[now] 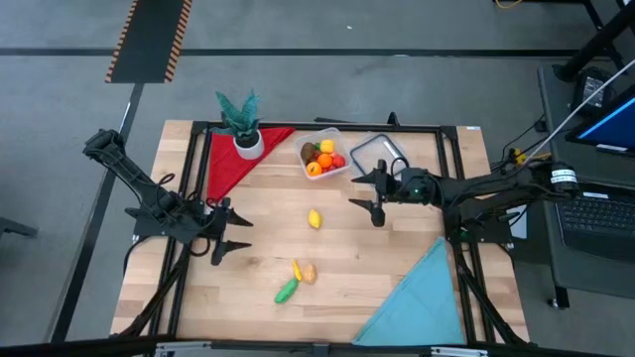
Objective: Pick and placing Produce into tupperware
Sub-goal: Put the green pea into the transparent container
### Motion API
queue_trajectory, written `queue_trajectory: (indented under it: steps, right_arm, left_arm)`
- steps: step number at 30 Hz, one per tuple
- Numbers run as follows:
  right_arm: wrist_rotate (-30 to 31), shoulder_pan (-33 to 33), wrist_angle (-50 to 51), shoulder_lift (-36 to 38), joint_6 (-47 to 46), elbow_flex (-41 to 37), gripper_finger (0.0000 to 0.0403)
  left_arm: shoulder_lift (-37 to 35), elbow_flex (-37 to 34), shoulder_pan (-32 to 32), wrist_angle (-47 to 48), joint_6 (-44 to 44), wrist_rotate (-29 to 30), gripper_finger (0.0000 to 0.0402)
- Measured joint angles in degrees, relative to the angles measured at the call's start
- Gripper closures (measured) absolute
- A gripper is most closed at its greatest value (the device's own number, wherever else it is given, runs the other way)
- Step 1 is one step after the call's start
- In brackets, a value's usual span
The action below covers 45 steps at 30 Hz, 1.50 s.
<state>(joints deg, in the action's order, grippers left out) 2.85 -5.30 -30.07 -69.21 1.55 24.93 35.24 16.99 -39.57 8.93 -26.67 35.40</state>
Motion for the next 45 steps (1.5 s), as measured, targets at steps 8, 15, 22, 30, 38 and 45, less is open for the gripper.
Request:
queue_trajectory:
  steps: [8,15,22,30,38,45]
  right_arm:
    - [0.00,0.00,0.26,0.00,0.36,0.00,0.0111]
    - [0.00,0.00,0.31,-0.02,0.19,0.00,0.0111]
    - [0.00,0.00,0.63,-0.02,0.15,0.00,0.0111]
    - [0.00,0.00,1.23,-0.04,0.05,0.00,0.0111]
    - [0.00,0.00,1.25,-0.07,-1.58,0.00,0.0111]
    - [-0.04,0.02,1.25,-0.07,-1.40,0.00,0.0111]
  left_arm:
    - [0.00,0.00,0.07,-3.86,-2.98,0.00,0.0129]
    - [0.59,0.00,0.07,-6.03,-3.66,0.89,0.0129]
    - [5.83,0.00,-2.01,-11.52,-4.22,1.08,0.0129]
    - [13.05,0.62,-8.29,-19.82,-4.33,3.74,0.0129]
    - [24.49,13.32,-13.95,-10.85,-7.08,10.50,0.0129]
    - [38.94,27.69,-16.04,7.41,-27.72,12.05,0.0129]
